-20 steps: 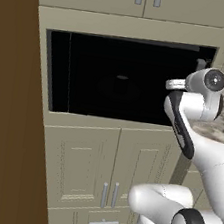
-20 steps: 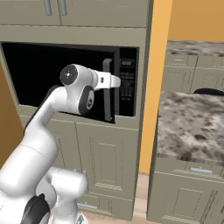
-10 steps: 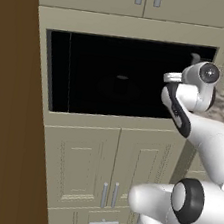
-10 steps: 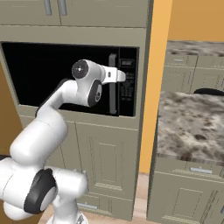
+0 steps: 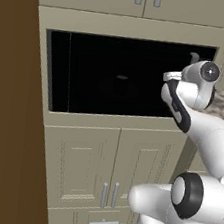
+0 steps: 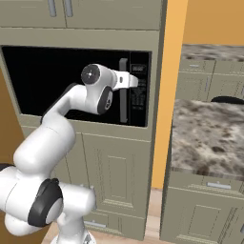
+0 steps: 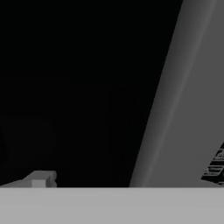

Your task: Pick the mug from the counter and place it inside the microwave. Then close the microwave.

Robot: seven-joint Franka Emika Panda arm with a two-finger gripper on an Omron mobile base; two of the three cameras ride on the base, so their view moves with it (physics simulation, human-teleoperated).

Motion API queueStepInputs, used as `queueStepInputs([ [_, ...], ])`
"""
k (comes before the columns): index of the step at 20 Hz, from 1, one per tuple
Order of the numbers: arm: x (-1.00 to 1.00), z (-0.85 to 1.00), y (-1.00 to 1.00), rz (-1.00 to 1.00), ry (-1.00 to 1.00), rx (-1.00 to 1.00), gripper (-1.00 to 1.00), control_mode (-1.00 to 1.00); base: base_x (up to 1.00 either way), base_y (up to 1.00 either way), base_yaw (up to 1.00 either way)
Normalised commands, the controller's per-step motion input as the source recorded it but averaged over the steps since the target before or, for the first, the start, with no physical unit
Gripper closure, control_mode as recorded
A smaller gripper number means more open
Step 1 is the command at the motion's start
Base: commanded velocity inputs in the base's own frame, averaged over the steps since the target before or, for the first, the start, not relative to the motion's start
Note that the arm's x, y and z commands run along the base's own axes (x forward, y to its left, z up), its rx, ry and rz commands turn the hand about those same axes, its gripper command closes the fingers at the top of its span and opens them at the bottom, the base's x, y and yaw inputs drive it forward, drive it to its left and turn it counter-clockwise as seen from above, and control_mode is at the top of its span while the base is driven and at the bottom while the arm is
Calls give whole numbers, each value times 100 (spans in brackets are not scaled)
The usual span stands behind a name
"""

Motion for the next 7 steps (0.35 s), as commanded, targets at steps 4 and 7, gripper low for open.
queueStepInputs([
  [4,18,0,0,0,0,0,-100,-100,0,0,0],
  [7,11,0,0,0,0,0,-100,-100,0,0,0],
])
